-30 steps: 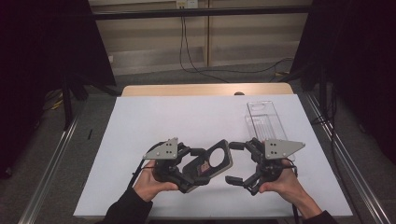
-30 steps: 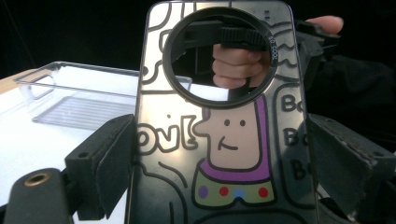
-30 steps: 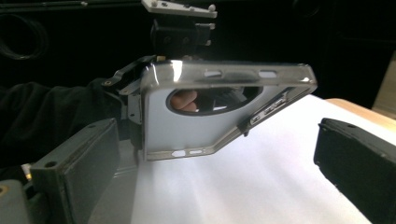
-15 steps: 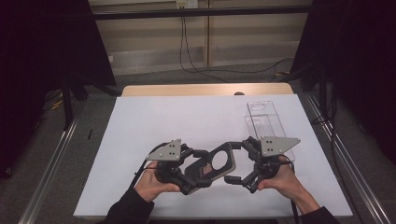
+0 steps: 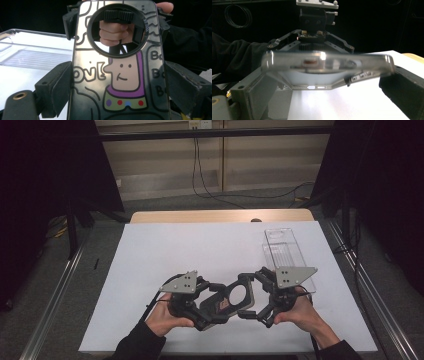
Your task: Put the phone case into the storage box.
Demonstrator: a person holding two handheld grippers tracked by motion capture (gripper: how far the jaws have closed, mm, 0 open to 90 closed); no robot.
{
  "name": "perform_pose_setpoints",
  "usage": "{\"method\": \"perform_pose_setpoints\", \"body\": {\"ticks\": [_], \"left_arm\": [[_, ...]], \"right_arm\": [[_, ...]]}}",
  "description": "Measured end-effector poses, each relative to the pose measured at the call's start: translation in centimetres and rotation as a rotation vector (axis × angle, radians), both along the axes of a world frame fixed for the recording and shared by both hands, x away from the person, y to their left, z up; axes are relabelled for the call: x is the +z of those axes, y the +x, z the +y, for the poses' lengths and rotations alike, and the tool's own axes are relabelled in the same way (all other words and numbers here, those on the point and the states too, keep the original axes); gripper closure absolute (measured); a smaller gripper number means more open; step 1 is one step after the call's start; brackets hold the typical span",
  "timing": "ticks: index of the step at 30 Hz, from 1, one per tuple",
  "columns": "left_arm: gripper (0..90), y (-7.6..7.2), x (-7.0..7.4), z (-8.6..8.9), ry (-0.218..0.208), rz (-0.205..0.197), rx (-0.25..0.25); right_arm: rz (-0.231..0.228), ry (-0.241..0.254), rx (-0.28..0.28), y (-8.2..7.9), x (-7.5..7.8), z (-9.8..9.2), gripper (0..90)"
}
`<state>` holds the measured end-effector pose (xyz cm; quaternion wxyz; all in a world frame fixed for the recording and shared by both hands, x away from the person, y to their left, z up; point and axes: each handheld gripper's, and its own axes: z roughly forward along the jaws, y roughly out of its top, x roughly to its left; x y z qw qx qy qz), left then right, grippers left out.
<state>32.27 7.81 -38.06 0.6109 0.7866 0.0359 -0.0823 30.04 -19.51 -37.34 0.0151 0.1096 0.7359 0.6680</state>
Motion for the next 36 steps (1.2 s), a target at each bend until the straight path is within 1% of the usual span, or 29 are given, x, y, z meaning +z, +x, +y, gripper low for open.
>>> {"method": "perform_pose_setpoints", "body": {"ticks": [3,5,7,9,10,15,23,26,29,30,32,33,35,36], "left_arm": [[12.3,-0.08,-0.01,-0.15,-0.001,0.001,-0.008],[12.3,-0.08,-0.02,-0.18,-0.001,0.002,-0.011],[12.3,-0.06,-0.08,-0.22,-0.002,0.011,-0.015],[12.3,-0.07,-0.12,-0.27,0.002,0.009,-0.020],[12.3,-0.10,-0.12,-0.29,0.002,0.005,-0.017],[12.2,-0.08,-0.10,-0.25,0.000,0.012,-0.020],[12.2,0.05,-0.24,-0.23,0.003,0.001,-0.022],[11.7,0.19,-0.28,-0.21,-0.009,0.007,-0.015],[11.5,0.25,-0.34,-0.24,-0.001,0.006,-0.012],[11.2,0.26,-0.43,-0.28,-0.006,0.012,-0.008],[10.2,0.17,-0.57,-0.32,-0.009,0.003,0.021],[9.9,0.15,-0.62,-0.36,-0.004,-0.008,0.029],[8.9,0.06,-0.66,-0.46,0.006,-0.014,0.042],[6.8,0.02,-0.67,-0.50,0.016,-0.023,0.052]], "right_arm": [[0.002,-0.002,0.006,-0.02,0.00,0.16,0.6],[0.000,-0.002,0.016,-0.04,-0.02,0.17,1.9],[-0.002,-0.002,0.016,-0.07,-0.01,0.16,2.4],[-0.003,-0.005,0.024,-0.08,-0.02,0.19,2.9],[-0.001,-0.006,0.028,-0.10,-0.04,0.22,3.9],[-0.003,0.000,0.043,-0.17,-0.02,0.20,7.9],[0.004,-0.010,0.051,-0.06,-0.09,0.17,10.1],[0.000,-0.006,0.041,-0.04,-0.04,0.13,10.4],[0.001,-0.011,0.035,-0.04,-0.01,0.18,10.7],[0.003,-0.014,0.033,-0.04,-0.03,0.20,10.8],[0.003,-0.018,0.025,-0.01,-0.07,0.21,11.2],[0.002,-0.020,0.021,0.03,-0.09,0.21,11.4],[0.006,-0.024,0.020,0.12,-0.16,0.19,11.6],[0.005,-0.026,0.017,0.14,-0.18,0.18,11.7]]}}
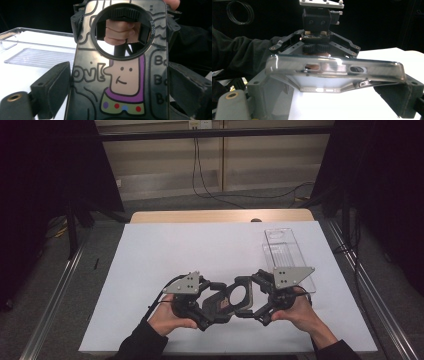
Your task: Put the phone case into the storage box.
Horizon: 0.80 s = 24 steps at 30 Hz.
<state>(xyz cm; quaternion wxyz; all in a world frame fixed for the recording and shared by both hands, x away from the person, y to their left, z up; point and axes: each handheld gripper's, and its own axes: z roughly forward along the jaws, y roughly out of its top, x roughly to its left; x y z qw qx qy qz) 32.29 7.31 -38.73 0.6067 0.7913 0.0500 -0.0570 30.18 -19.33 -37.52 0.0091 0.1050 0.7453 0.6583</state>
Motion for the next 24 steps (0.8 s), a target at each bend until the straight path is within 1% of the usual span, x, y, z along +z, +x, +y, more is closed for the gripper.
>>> {"method": "perform_pose_setpoints", "body": {"ticks": [2,4,7,8,10,14,16,24], "left_arm": [[4.0,0.0,0.0,0.0,0.002,-0.003,0.012],[4.0,0.0,0.0,0.1,0.012,-0.004,0.014],[2.2,0.1,0.0,0.2,0.033,0.021,0.033],[2.1,0.1,0.0,0.2,0.046,0.012,0.038],[2.1,0.1,0.0,0.4,0.053,-0.004,0.047],[2.5,0.1,0.2,0.6,0.056,-0.009,0.062],[2.3,0.2,0.2,0.7,0.066,-0.019,0.070],[2.4,0.4,-0.1,1.7,0.069,-0.031,0.125]], "right_arm": [[0.009,0.000,0.002,0.0,0.0,-0.1,11.7],[0.011,-0.004,-0.001,0.0,0.0,-0.1,11.8],[0.014,-0.013,-0.008,0.0,0.0,-0.2,11.8],[0.017,-0.015,-0.009,0.1,0.0,-0.2,11.8],[0.024,-0.022,-0.015,0.1,-0.1,-0.3,11.8],[0.030,-0.022,-0.031,0.2,-0.2,-0.6,11.8],[0.033,-0.020,-0.039,0.3,-0.2,-0.8,11.9],[0.041,-0.034,-0.080,0.5,-0.1,-1.5,11.9]]}}
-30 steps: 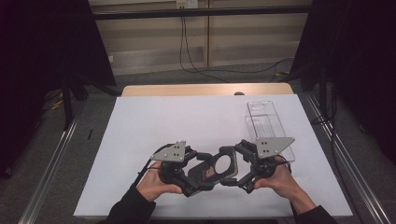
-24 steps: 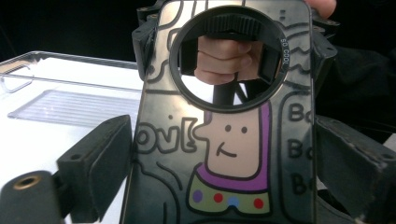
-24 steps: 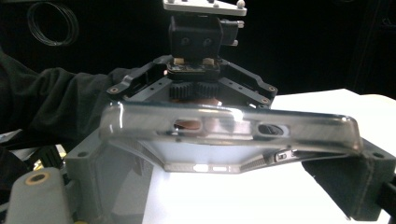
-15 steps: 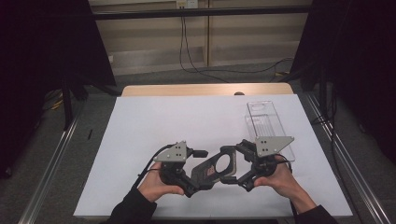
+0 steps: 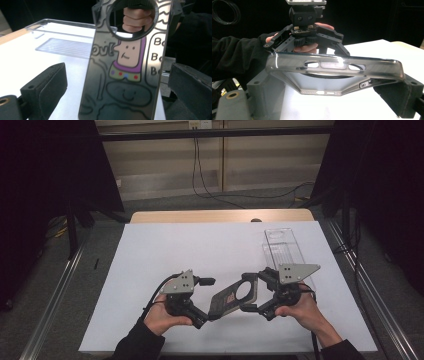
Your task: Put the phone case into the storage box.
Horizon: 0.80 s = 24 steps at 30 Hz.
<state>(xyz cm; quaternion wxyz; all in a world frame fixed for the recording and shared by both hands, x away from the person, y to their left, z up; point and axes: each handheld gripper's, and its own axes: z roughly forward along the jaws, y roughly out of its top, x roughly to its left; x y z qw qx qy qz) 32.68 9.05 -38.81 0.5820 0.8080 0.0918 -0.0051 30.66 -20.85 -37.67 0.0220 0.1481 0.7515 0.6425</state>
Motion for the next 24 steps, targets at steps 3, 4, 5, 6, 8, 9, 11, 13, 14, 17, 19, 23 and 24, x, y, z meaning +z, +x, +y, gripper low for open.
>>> {"method": "perform_pose_setpoints", "body": {"ticks": [3,4,5,6,8,9,11,13,14,17,19,23,24], "left_arm": [[2.4,0.0,-0.1,0.3,-0.001,0.003,0.018],[2.4,0.0,-0.1,0.4,0.001,0.001,0.021],[2.4,0.1,0.0,0.5,0.003,-0.003,0.028],[2.4,0.1,0.0,0.6,0.007,-0.003,0.035],[2.4,0.1,0.0,0.9,0.009,-0.003,0.038],[2.4,0.1,0.0,1.1,0.010,-0.006,0.046],[2.4,0.1,-0.1,1.4,0.006,-0.002,0.053],[2.4,0.1,-0.3,1.6,0.010,-0.003,0.074],[2.4,0.1,-0.3,1.8,0.013,-0.003,0.096],[2.4,0.1,-0.4,2.2,0.008,-0.003,0.125],[2.5,0.1,-0.5,2.5,0.009,-0.001,0.148],[2.7,0.0,-0.5,3.4,0.001,-0.014,0.204],[2.7,0.0,-0.5,3.6,-0.002,-0.018,0.216]], "right_arm": [[0.003,-0.003,-0.019,0.1,0.0,-0.2,11.9],[0.004,-0.007,-0.026,0.1,0.0,-0.2,12.0],[0.005,-0.009,-0.031,0.1,0.1,-0.3,11.9],[0.007,-0.008,-0.037,0.2,0.1,-0.4,11.9],[0.008,-0.008,-0.054,0.2,0.1,-0.6,12.0],[0.011,-0.009,-0.058,0.2,0.1,-0.7,12.0],[0.012,-0.015,-0.073,0.2,0.2,-0.8,12.0],[0.013,-0.016,-0.087,0.2,0.2,-1.0,12.0],[0.015,-0.015,-0.096,0.2,0.3,-1.1,12.0],[0.022,-0.008,-0.123,0.4,0.3,-1.4,12.0],[0.023,-0.011,-0.141,0.4,0.4,-1.6,12.0],[0.028,-0.019,-0.162,0.4,0.4,-1.9,12.0],[0.031,-0.020,-0.166,0.4,0.4,-1.9,12.0]]}}
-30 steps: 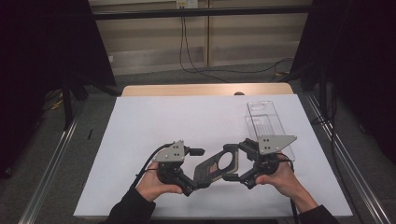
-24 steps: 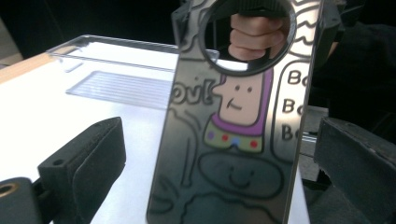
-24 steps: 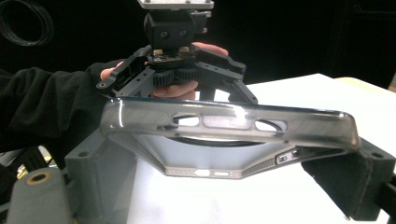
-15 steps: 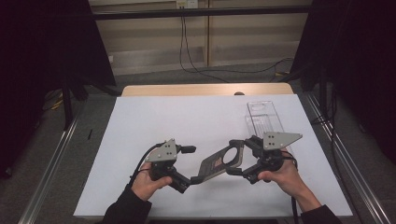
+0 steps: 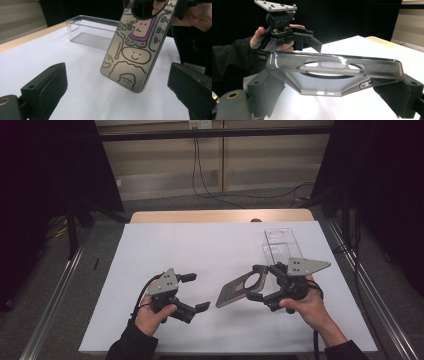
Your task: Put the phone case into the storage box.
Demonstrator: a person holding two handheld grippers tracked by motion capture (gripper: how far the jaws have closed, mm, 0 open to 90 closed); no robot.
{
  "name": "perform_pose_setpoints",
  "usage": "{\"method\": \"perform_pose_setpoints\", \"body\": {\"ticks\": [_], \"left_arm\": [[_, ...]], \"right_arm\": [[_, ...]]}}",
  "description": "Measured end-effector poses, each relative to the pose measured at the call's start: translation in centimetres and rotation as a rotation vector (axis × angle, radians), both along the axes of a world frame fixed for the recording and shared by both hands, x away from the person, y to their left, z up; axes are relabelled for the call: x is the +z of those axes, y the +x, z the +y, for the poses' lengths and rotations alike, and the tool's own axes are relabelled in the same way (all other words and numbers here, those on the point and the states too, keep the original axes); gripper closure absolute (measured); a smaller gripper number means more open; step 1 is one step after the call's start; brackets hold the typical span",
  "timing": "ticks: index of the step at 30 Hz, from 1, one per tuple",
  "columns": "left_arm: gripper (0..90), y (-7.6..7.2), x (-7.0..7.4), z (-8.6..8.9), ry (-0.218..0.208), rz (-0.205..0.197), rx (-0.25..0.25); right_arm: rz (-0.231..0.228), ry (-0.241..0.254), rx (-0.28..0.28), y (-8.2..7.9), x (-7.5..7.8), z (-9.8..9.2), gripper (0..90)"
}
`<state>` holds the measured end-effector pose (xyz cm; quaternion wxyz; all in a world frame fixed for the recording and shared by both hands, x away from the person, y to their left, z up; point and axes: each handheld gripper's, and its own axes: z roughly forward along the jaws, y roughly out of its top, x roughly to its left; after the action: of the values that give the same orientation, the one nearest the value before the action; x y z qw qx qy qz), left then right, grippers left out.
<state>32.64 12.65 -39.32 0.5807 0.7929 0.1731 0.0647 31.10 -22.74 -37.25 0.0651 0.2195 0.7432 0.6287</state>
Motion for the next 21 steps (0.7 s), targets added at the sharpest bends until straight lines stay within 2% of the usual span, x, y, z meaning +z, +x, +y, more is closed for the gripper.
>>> {"method": "perform_pose_setpoints", "body": {"ticks": [5,7,9,11,14,15,16,21], "left_arm": [[2.6,-0.1,-0.4,1.1,-0.002,-0.011,0.069],[2.6,-0.1,-0.5,1.5,0.009,-0.025,0.099],[2.6,-0.1,-0.5,1.9,0.001,-0.007,0.124],[2.6,-0.1,-0.6,2.2,-0.005,-0.008,0.149],[2.3,-0.2,-0.8,2.8,-0.010,-0.027,0.172],[2.1,-0.4,-0.8,3.0,-0.022,-0.043,0.173],[2.3,-0.6,-0.8,3.2,-0.020,-0.062,0.196],[2.5,-1.1,-1.1,4.4,-0.039,-0.064,0.269]], "right_arm": [[0.007,-0.005,-0.027,0.2,0.0,-0.2,12.0],[0.007,-0.004,-0.038,0.2,0.0,-0.4,12.0],[0.008,-0.002,-0.050,0.2,0.1,-0.6,12.0],[0.004,0.004,-0.062,0.2,0.2,-1.0,12.0],[0.004,0.005,-0.088,0.2,0.4,-1.5,12.0],[0.005,0.008,-0.094,0.2,0.4,-1.6,12.0],[0.006,0.010,-0.100,0.2,0.5,-1.7,12.0],[0.006,0.016,-0.124,0.3,0.7,-2.1,12.0]]}}
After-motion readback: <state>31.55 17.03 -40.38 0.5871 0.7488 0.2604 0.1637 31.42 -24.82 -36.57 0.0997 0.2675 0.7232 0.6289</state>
